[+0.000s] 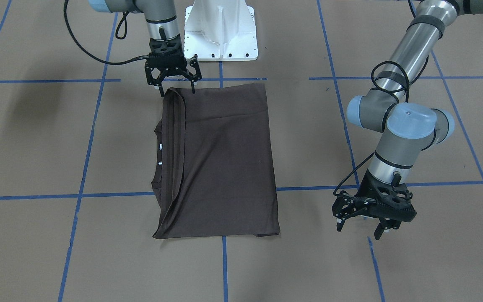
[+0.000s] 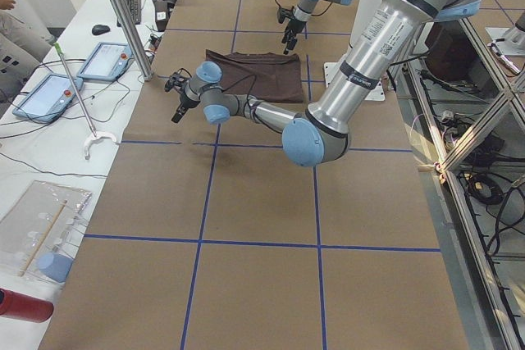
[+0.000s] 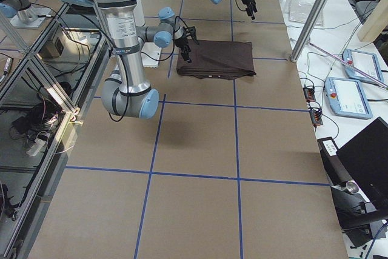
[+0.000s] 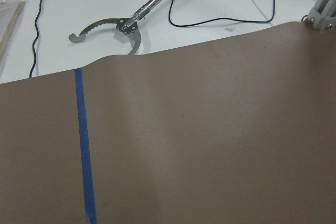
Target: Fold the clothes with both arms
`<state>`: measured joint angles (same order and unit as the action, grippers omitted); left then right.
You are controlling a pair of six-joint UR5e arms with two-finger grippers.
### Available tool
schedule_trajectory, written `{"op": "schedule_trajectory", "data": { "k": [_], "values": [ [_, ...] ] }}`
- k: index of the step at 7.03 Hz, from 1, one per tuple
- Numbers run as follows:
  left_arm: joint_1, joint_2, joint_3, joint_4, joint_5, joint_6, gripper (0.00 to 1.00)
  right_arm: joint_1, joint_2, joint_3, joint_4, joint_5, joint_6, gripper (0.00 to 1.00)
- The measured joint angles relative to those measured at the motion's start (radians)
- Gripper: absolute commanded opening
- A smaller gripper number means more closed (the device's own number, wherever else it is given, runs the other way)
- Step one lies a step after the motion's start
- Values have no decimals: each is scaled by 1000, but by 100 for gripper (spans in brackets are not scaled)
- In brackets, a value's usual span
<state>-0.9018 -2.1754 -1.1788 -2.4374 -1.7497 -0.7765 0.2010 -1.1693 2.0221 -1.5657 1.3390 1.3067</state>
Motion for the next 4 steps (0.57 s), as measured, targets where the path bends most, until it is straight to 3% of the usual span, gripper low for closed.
{"op": "schedule_trajectory", "data": {
  "k": [2, 4],
  "values": [
    [7, 0, -1, -1, 1, -1, 100, -16, 32, -40, -35, -1, -131, 49],
    [14, 2, -1, -2, 1, -2, 100, -10, 38, -58, -52, 72, -214, 47]
  ]
}}
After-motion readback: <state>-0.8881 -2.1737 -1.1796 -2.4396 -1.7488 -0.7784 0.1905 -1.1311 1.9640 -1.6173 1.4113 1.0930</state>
